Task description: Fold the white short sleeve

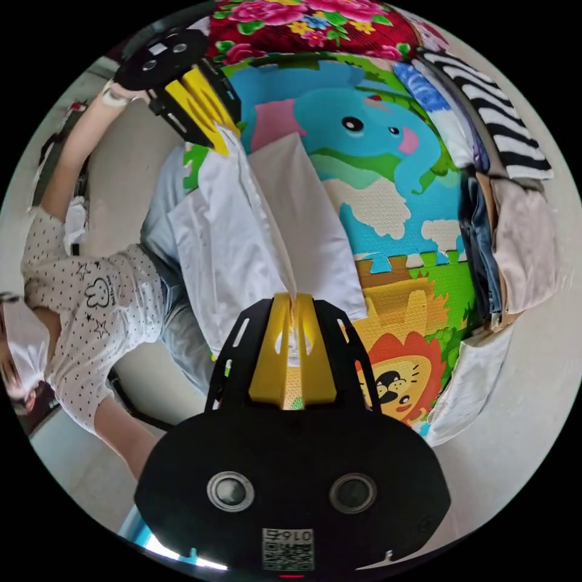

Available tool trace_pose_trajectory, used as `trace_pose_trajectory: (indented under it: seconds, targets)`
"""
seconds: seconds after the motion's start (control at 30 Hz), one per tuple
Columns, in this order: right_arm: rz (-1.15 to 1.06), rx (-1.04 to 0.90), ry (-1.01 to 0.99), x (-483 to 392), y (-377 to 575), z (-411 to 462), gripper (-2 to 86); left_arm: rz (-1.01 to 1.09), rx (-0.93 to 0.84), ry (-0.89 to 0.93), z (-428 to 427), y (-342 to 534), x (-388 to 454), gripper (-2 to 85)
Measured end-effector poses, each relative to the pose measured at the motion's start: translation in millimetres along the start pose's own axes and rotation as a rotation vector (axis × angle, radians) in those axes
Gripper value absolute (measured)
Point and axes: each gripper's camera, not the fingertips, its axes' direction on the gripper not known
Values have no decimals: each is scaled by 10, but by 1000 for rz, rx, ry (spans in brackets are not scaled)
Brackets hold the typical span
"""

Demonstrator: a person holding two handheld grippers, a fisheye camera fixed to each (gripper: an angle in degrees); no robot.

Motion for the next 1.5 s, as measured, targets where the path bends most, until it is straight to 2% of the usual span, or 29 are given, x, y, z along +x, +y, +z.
trace_pose_trajectory:
  seconds: [0.13, 0.33, 0.43, 0.5, 0.6, 0.77, 0.83, 0.9, 1.07, 1.2, 1.27, 1.43, 1.5]
  targets:
    - [109, -81, -46, 557, -339, 692, 6, -44, -16, 7, 168, -107, -390, -3]
    - [178, -114, -58, 830, -394, 1171, 24, -81, 93, -9, -22, -62, -770, 1]
    - [265, -61, 39, 870, -352, 1310, 67, -182, 127, -38, -13, 42, -1024, 0]
    - [304, -8, 98, 848, -248, 1366, 91, -351, 214, -119, -66, 253, -1270, -7]
    - [372, 172, 127, 772, 113, 1371, 98, -489, 335, -195, -138, 617, -1437, -9]
    - [503, 688, 166, 245, 1313, 1492, 46, -286, 410, -126, 20, 939, -1132, -9]
    - [486, 784, 180, -52, 1673, 1659, 45, -249, 450, -141, 71, 1014, -1041, -8]
    - [470, 797, 140, -316, 1919, 1873, 53, -258, 486, -111, 117, 1040, -1104, -4]
    - [573, 643, -11, -977, 2292, 2622, 79, -327, 485, 0, 216, 971, -1426, 31]
    - [690, 742, 64, -1434, 2584, 2961, 38, -314, 419, -170, 297, 941, -1377, -4]
    - [736, 800, 109, -1626, 2697, 3090, 16, -318, 422, -198, 261, 994, -1365, -7]
    - [736, 723, 179, -1821, 2664, 3214, 4, -393, 500, -164, 79, 1330, -1540, -5]
    - [744, 732, 202, -1905, 2681, 3215, 4, -399, 517, -43, 85, 1496, -1664, 6]
